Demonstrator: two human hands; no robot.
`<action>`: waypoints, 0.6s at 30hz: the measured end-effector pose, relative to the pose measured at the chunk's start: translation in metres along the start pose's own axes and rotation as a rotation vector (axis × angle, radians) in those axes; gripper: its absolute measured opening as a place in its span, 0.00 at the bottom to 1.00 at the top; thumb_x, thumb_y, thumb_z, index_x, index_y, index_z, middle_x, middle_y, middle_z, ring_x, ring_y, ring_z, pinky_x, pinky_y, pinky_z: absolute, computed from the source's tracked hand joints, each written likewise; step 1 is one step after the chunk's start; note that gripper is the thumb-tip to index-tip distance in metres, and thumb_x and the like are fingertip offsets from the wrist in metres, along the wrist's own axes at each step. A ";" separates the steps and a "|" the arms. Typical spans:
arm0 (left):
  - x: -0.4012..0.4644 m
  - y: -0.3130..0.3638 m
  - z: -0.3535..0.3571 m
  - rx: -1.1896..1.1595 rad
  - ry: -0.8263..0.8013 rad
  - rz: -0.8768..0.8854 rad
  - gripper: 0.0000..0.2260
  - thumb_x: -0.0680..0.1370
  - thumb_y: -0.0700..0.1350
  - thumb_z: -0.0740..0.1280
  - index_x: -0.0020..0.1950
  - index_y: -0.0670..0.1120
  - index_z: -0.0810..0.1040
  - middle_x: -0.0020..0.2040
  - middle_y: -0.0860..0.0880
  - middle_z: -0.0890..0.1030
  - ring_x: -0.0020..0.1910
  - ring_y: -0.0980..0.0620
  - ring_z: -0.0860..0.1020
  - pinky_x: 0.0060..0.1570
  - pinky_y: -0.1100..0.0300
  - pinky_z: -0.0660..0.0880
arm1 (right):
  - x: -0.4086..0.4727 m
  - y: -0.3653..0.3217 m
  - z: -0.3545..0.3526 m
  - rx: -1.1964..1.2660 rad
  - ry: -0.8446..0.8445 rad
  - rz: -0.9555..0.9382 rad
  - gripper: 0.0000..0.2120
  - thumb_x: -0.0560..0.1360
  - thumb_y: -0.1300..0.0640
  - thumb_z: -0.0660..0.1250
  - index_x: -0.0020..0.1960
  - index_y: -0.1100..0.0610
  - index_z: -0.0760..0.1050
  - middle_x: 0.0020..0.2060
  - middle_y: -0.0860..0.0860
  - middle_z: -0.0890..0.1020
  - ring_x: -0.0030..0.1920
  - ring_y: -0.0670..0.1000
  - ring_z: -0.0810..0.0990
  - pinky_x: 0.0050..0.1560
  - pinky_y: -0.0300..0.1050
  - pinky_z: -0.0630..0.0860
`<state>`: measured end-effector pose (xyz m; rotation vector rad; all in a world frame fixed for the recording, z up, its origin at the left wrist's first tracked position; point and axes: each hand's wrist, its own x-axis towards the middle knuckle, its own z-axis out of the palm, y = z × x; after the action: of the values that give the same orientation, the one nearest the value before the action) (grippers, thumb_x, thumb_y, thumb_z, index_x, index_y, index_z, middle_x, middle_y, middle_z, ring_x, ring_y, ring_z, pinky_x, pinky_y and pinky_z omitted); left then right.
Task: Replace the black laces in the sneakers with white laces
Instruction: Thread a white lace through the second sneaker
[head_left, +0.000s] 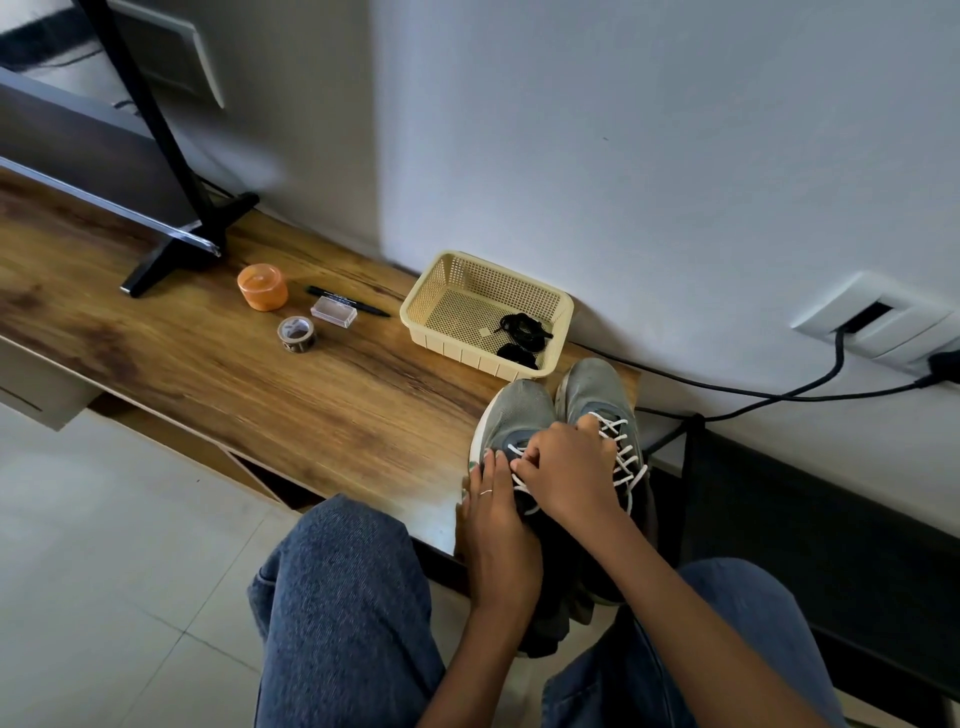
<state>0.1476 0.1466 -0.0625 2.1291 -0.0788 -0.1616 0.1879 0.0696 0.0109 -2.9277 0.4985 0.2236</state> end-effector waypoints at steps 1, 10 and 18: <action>0.000 0.000 0.000 0.003 0.003 0.002 0.29 0.78 0.29 0.56 0.78 0.44 0.56 0.78 0.47 0.57 0.78 0.49 0.51 0.74 0.58 0.46 | 0.001 0.000 0.000 0.016 0.012 0.011 0.13 0.77 0.48 0.61 0.42 0.53 0.81 0.41 0.47 0.79 0.57 0.54 0.67 0.49 0.48 0.61; 0.001 0.001 0.001 0.019 0.021 -0.021 0.25 0.82 0.35 0.56 0.78 0.44 0.54 0.78 0.46 0.56 0.78 0.49 0.51 0.72 0.60 0.43 | -0.023 0.011 0.010 0.395 0.167 -0.043 0.06 0.74 0.57 0.69 0.38 0.55 0.79 0.39 0.45 0.78 0.49 0.50 0.68 0.49 0.47 0.60; -0.001 0.004 -0.003 0.008 -0.005 -0.036 0.27 0.80 0.32 0.54 0.78 0.43 0.54 0.79 0.46 0.55 0.78 0.48 0.49 0.74 0.57 0.44 | -0.048 0.026 0.024 0.416 0.303 -0.075 0.07 0.71 0.50 0.66 0.38 0.51 0.81 0.37 0.40 0.74 0.46 0.48 0.69 0.46 0.47 0.61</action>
<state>0.1475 0.1469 -0.0572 2.1394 -0.0443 -0.1877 0.1311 0.0646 -0.0082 -2.5684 0.4129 -0.3029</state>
